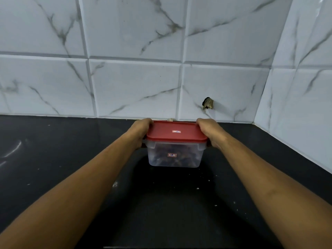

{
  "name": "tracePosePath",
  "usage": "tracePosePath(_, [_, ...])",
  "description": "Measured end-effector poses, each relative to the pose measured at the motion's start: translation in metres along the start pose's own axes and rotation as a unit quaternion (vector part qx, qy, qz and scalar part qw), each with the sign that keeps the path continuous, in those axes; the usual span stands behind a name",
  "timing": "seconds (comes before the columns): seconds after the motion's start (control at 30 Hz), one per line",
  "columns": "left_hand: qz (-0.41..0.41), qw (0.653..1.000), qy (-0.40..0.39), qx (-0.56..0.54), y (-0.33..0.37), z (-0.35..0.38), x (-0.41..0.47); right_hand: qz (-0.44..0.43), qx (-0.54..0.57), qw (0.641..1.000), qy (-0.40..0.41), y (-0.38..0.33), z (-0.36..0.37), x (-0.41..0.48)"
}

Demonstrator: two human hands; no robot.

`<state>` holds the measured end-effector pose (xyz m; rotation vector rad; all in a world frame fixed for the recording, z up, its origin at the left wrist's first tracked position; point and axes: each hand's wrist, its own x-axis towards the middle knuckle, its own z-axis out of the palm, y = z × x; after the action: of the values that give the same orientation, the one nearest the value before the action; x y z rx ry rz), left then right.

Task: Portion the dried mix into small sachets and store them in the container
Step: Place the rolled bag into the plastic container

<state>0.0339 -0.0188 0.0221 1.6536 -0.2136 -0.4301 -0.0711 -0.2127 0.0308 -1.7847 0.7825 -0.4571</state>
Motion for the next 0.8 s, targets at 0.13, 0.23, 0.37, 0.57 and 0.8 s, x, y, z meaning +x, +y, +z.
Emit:
tracePosePath(0.13, [-0.035,0.999,-0.008,-0.039,-0.002,0.002,0.007,0.042,0.041,0.998,-0.036,0.005,0.001,0.003])
tracePosePath(0.23, [-0.035,0.997,-0.016,-0.072,-0.004,0.003,0.016,0.054,0.05,0.996,-0.049,0.007,0.0,0.008])
tracePosePath(0.37, [-0.011,0.996,-0.016,-0.088,-0.005,0.002,0.027,0.046,0.048,0.997,-0.05,0.007,0.0,0.014])
tracePosePath(0.57, [0.064,0.998,-0.002,-0.015,-0.006,0.0,0.029,0.015,0.037,0.999,-0.036,0.007,-0.001,0.012])
tracePosePath(0.8, [0.276,0.854,0.065,0.436,0.024,-0.005,0.019,-0.035,-0.054,0.998,-0.009,0.005,-0.001,0.012])
